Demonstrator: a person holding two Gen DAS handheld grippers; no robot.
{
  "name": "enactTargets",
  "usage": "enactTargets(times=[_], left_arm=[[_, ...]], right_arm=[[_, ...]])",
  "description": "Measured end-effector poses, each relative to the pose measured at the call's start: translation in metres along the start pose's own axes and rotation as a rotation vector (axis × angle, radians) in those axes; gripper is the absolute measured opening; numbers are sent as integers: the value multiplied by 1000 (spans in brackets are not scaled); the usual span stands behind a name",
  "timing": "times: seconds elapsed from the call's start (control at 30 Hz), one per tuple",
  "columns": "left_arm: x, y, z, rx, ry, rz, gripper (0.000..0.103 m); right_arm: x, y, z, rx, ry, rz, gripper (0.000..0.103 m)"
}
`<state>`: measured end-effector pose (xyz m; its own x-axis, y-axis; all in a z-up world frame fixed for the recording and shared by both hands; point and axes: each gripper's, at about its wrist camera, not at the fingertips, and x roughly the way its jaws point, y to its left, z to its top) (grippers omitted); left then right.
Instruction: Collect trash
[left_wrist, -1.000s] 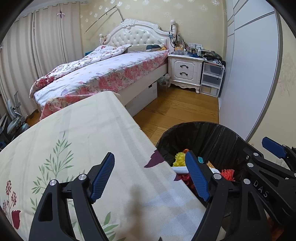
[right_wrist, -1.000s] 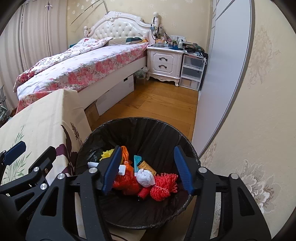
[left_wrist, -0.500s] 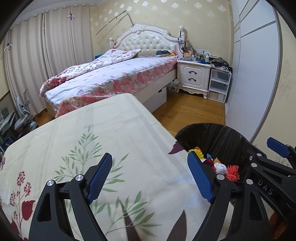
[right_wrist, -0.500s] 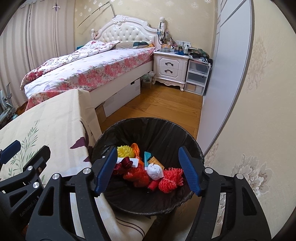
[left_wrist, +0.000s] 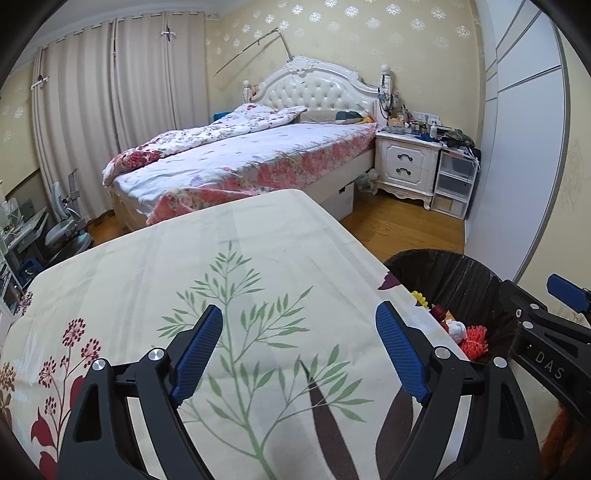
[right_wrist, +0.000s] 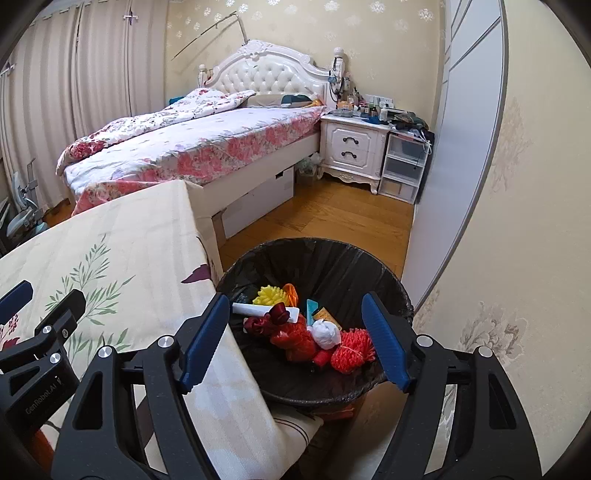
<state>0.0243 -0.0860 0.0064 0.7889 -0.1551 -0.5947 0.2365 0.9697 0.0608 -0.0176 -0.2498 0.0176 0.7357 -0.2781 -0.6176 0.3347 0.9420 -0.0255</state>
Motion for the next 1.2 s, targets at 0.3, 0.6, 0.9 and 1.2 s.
enactTargets(times=[0.3, 0.6, 0.9, 1.2], left_arm=[[-13, 10, -1, -25, -31, 5, 83], [-14, 12, -1, -29, -33, 5, 83], [-15, 15, -2, -35, -32, 5, 83], [-16, 16, -2, -36, -31, 2, 83]], right_arm=[[-12, 6, 0, -8, -25, 9, 73], [-15, 7, 0, -12, -31, 10, 73], [-15, 8, 0, -12, -30, 10, 73], [-15, 8, 0, -12, -30, 10, 73]])
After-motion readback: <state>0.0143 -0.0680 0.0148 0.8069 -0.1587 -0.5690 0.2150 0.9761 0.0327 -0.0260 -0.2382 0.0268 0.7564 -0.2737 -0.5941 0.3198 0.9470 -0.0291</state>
